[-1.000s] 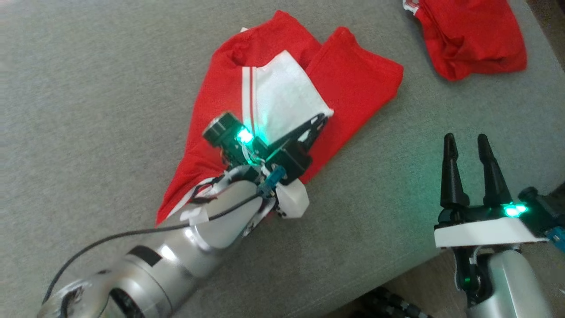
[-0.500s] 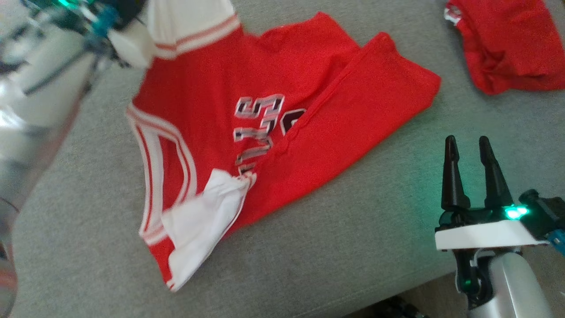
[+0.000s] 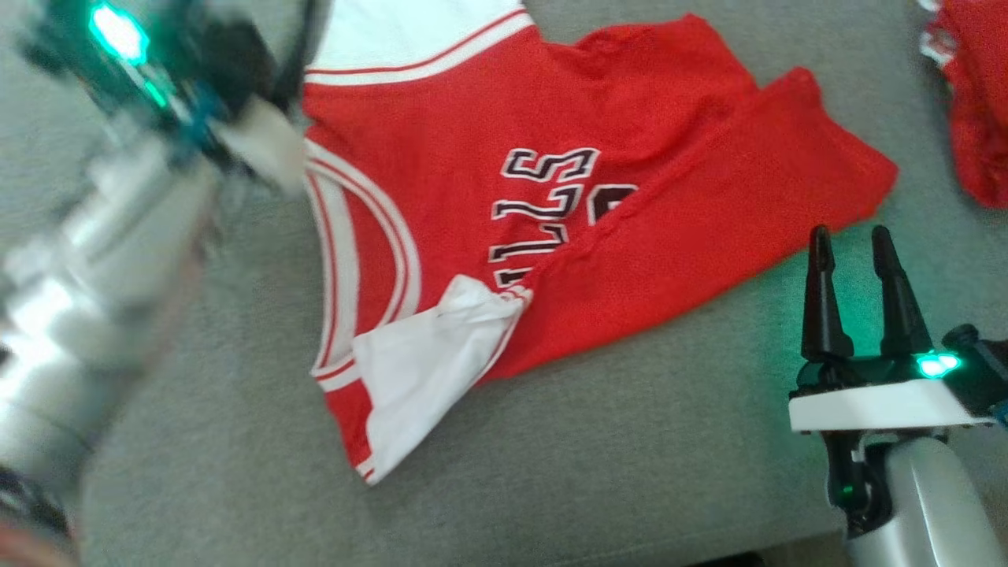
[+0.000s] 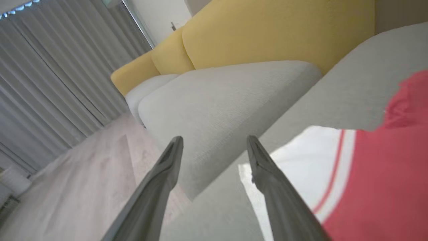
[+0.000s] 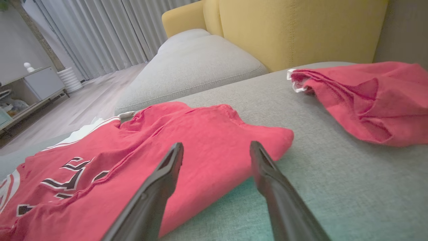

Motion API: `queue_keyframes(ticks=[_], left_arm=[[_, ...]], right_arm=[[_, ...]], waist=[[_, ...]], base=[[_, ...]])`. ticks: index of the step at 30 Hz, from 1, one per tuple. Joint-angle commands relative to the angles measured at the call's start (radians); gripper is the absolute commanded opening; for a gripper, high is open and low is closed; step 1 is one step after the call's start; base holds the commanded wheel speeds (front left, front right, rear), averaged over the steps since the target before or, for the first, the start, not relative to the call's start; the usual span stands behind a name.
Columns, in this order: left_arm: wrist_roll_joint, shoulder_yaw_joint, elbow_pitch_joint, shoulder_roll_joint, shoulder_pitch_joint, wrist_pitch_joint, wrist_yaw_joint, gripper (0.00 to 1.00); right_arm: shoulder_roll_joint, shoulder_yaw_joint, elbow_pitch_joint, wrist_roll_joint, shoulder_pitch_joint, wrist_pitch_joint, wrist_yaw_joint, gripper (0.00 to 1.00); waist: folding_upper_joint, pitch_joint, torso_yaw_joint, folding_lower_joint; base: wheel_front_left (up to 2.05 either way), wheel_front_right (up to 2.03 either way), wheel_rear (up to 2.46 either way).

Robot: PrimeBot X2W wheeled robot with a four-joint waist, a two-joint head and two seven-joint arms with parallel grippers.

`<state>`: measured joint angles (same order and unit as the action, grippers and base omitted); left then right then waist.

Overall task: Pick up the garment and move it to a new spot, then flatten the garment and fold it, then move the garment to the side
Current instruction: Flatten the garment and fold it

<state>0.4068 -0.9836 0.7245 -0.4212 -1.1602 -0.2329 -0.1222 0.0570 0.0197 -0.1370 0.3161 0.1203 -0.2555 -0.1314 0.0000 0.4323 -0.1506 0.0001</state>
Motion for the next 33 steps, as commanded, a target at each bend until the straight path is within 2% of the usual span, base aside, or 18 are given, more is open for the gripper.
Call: queue_keyframes(ticks=[1, 6, 13, 17, 23, 33], left_arm=[[0.022, 0.044, -0.057, -0.018, 0.038, -0.012, -0.02, 1.0], [0.109, 0.057, -0.261, 0.001, 0.297, -0.023, -0.079, 1.0], [0.181, 0.056, -0.453, 0.016, 0.548, -0.026, -0.172, 1.0], [0.21, 0.049, -0.508, 0.016, 0.646, -0.026, -0.203, 1.0], [0.226, 0.032, -0.511, 0.003, 0.703, -0.007, -0.217, 1.0], [0.268, 0.021, -0.5, 0.006, 0.737, 0.037, -0.21, 1.0]], right_arm=[[0.017, 0.014, 0.027, -0.006, -0.003, -0.006, 0.001, 1.0], [0.023, 0.013, 0.02, -0.011, -0.008, -0.006, 0.001, 1.0], [0.021, 0.012, 0.011, -0.009, -0.026, -0.006, 0.001, 1.0], [0.02, 0.008, 0.011, -0.005, -0.04, -0.006, 0.001, 1.0], [0.019, 0.008, 0.01, -0.003, -0.049, -0.006, 0.001, 1.0], [0.025, 0.008, 0.01, 0.001, -0.052, -0.006, 0.001, 1.0]], waist=[[0.0, -0.013, 0.038, -0.0001], [0.0, -0.053, 0.095, -0.0001], [0.0, -0.098, 0.105, -0.0001], [0.0, -0.109, 0.104, -0.0001], [0.0, -0.117, 0.102, -0.0001], [0.0, -0.12, 0.089, -0.0001]], base=[[0.0, 0.0, 0.0], [0.0, 0.0, 0.0], [0.0, 0.0, 0.0], [0.0, 0.0, 0.0], [0.0, 0.0, 0.0], [0.0, 0.0, 0.0]])
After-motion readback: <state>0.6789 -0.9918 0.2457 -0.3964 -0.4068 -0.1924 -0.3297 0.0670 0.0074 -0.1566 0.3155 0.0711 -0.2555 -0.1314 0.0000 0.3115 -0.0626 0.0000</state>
